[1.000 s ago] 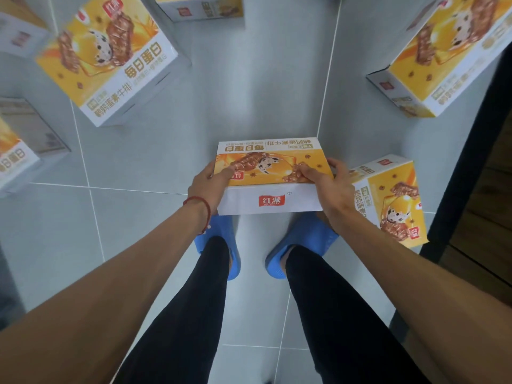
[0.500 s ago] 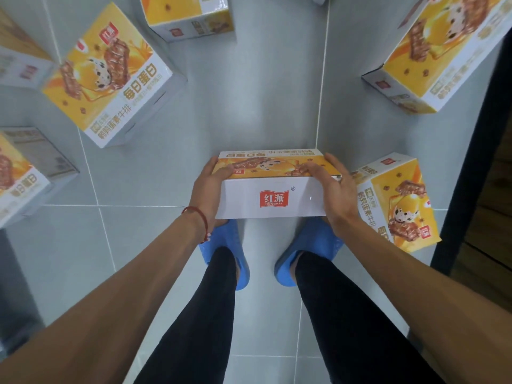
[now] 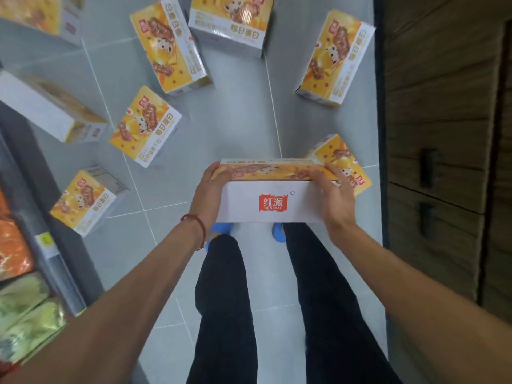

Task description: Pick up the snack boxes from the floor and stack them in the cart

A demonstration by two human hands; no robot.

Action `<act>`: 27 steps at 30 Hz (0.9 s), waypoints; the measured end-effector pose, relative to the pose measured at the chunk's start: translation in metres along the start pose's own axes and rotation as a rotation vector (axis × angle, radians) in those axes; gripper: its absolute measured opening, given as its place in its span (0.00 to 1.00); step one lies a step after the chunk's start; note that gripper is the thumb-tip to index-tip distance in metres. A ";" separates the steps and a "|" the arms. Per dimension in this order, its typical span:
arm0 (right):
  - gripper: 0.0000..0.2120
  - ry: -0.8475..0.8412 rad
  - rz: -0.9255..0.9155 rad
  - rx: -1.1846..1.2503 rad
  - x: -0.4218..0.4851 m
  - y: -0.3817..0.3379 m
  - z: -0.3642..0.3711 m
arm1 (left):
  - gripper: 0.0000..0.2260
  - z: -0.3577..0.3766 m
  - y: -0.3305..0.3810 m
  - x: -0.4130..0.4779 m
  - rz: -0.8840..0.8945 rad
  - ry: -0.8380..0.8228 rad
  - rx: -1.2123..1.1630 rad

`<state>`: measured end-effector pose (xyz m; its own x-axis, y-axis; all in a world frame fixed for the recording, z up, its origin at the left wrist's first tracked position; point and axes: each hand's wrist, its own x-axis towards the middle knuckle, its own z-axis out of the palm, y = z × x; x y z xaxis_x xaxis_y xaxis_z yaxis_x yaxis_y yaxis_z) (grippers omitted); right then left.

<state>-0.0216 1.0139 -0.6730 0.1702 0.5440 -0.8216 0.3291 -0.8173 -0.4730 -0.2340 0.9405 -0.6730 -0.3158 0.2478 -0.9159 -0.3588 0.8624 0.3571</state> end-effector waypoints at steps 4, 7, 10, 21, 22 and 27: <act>0.31 0.032 -0.007 0.073 -0.065 -0.007 -0.024 | 0.23 -0.014 0.017 -0.064 0.061 -0.108 0.110; 0.26 0.069 -0.003 0.163 -0.116 0.000 -0.035 | 0.31 -0.031 0.030 -0.104 0.139 -0.176 0.236; 0.19 0.099 0.007 0.316 -0.169 0.004 -0.038 | 0.38 -0.049 0.041 -0.136 0.226 -0.212 0.383; 0.30 0.279 0.001 0.543 -0.327 0.056 -0.044 | 0.22 -0.076 0.063 -0.257 0.541 -0.341 0.885; 0.32 0.310 0.017 0.586 -0.340 0.063 -0.046 | 0.22 -0.075 0.061 -0.268 0.563 -0.358 0.912; 0.24 0.458 0.052 0.755 -0.405 0.104 -0.058 | 0.26 -0.061 0.035 -0.323 0.652 -0.430 1.077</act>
<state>-0.0028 0.7192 -0.3709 0.5764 0.3926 -0.7167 -0.3635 -0.6622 -0.6552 -0.1986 0.8639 -0.3533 0.2088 0.6936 -0.6894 0.6838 0.4005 0.6100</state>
